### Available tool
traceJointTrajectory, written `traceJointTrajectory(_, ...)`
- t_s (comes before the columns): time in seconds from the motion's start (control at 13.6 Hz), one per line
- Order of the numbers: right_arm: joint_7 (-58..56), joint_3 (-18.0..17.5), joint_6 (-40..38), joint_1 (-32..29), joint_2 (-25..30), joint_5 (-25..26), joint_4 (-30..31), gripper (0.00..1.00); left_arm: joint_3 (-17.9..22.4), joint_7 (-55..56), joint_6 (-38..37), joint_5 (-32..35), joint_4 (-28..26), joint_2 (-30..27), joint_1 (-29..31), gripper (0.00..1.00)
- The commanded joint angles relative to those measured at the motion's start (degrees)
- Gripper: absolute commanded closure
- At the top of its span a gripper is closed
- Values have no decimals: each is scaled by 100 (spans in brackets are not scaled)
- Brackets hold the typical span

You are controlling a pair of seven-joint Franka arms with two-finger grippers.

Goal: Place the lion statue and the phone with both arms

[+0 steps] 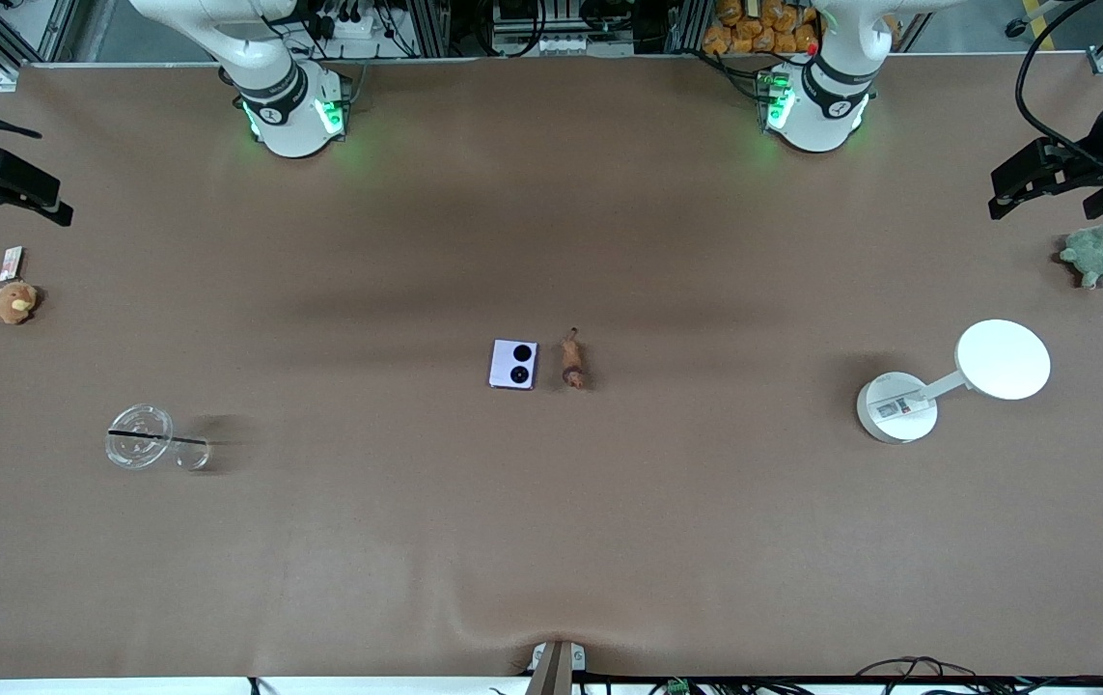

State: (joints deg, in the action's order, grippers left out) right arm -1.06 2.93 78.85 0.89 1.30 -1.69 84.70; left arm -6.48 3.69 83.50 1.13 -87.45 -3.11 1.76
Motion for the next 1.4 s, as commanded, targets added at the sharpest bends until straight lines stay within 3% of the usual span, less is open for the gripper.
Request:
traceJointTrajectory(0.0,88,-73,-55,-72,11,20,-119,0,-12,-26,-184,-61,9,-110,35,0)
traceJointTrajectory(1.32,88,-38,-72,-98,-86,29,-129,0,-20,-35,-176,-104,132,-23,53,0)
